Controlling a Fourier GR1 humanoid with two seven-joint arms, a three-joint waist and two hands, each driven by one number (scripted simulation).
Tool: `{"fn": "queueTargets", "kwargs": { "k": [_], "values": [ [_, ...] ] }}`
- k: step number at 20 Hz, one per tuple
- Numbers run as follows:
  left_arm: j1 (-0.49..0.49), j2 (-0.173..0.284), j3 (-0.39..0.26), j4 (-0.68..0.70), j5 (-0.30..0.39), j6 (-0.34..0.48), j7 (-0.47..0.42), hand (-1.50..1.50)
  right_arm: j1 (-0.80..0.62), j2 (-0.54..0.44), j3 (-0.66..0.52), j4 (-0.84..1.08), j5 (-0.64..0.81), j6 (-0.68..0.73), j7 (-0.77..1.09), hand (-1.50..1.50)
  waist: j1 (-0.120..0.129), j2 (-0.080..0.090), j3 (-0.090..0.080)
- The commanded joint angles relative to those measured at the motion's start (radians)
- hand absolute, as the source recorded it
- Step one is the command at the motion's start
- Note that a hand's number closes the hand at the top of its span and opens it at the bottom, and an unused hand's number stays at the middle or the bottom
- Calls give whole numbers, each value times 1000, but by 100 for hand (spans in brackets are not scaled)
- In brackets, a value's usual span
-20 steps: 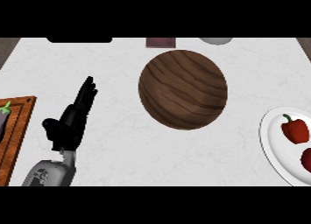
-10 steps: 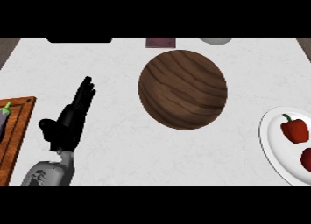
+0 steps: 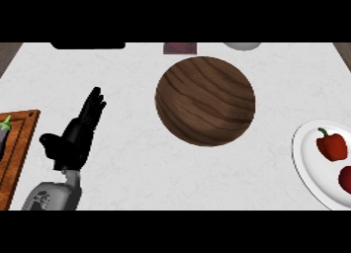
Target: Pick the tomato from the plate and place it in the bowl
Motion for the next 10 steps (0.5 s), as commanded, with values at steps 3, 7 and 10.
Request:
{"fn": "queueTargets", "kwargs": {
  "k": [3, 7, 10],
  "values": [
    [40, -33, -22, -29, -45, 1, 6, 0, -44, 75, -46, 0, -11, 42, -33, -150, 4, 0, 0],
    [-19, -42, 20, -12, -44, 2, 32, 0, -54, 120, -80, 0, -15, 66, -35, -150, 3, 0, 0],
    [-7, -38, 25, -50, -39, -18, 55, 0, -82, 114, -114, 49, -50, 110, -27, -150, 4, 0, 0]
  ]
}}
